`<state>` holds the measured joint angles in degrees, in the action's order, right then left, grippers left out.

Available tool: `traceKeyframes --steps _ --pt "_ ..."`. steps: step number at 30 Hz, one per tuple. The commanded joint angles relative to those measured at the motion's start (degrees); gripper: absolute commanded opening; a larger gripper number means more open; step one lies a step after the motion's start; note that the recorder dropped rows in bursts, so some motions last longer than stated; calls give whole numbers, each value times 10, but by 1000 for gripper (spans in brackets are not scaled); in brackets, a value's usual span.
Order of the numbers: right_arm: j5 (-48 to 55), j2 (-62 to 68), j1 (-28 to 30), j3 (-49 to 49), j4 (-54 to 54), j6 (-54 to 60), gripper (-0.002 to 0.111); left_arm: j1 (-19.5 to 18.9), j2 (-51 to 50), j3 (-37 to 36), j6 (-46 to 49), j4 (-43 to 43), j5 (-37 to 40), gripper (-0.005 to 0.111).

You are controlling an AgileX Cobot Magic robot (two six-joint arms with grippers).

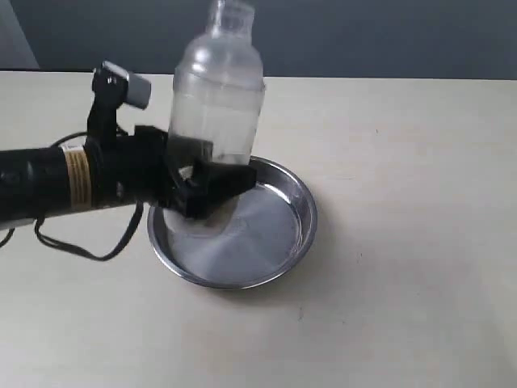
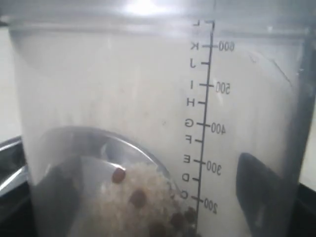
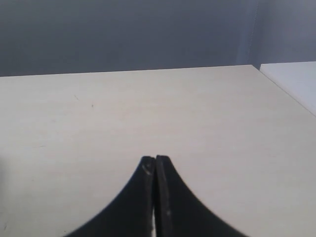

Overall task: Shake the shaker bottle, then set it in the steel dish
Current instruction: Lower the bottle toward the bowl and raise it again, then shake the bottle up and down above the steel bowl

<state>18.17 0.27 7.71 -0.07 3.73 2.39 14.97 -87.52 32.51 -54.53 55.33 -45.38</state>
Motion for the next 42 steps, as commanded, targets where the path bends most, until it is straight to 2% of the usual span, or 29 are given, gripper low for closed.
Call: traceKeyframes --steps 1,2,4,5,6,8,9,10,12,13,14,16,18,20,23,25,27,29,31,32,33,35,37,38,39,40,42 --pt "-7 -3 3 1 0 1 -1 -26 89 71 2 -25 -129 0" --pt "-7 -3 3 1 0 1 -1 -20 111 95 1 7 -73 0" --pt "-7 -3 3 1 0 1 -1 15 129 118 -57 86 90 0" --pt "-7 -3 3 1 0 1 -1 31 111 102 -71 94 143 0" --pt "-7 -3 3 1 0 1 -1 43 81 74 -72 81 159 0" --pt "-7 -3 3 1 0 1 -1 41 25 24 -62 22 102 0" --pt "-7 -3 3 1 0 1 -1 32 10 9 -46 3 34 0" --pt "-7 -3 3 1 0 1 -1 23 10 6 -22 -8 -34 0" --pt "-7 -3 3 1 0 1 -1 11 41 28 3 -30 -115 0" --pt "-7 -3 3 1 0 1 -1 10 67 57 3 -29 -109 0" --pt "-7 -3 3 1 0 1 -1 12 94 89 2 -9 -63 0" --pt "-7 -3 3 1 0 1 -1 37 123 129 -39 73 73 0" --pt "-7 -3 3 1 0 1 -1 61 91 106 -48 74 144 0" --pt "-7 -3 3 1 0 1 -1 59 35 65 -35 27 117 0" --pt "-7 -3 3 1 0 1 -1 32 -20 22 7 -15 -72 0" --pt "-7 -3 3 1 0 1 -1 21 10 38 32 -40 -133 0" --pt "-7 -3 3 1 0 1 -1 21 56 85 34 -33 -80 0" --pt "-7 -3 3 1 0 1 -1 40 88 112 2 30 37 0" --pt "-7 -3 3 1 0 1 -1 64 74 88 -6 31 105 0" --pt "-7 -3 3 1 0 1 -1 69 51 64 -5 8 110 0" --pt "-7 -3 3 1 0 1 -1 69 31 45 0 -12 86 0" --pt "-7 -3 3 1 0 1 -1 53 11 18 26 -42 -13 0" --pt "-7 -3 3 1 0 1 -1 32 43 31 61 -64 -106 0" --pt "-7 -3 3 1 0 1 -1 24 70 53 66 -71 -111 0" --pt "-7 -3 3 1 0 1 -1 20 99 80 61 -58 -72 0" --pt "-7 -3 3 1 0 1 -1 25 121 104 44 -26 -1 0" --pt "-7 -3 3 1 0 1 -1 50 127 114 -18 38 117 0"
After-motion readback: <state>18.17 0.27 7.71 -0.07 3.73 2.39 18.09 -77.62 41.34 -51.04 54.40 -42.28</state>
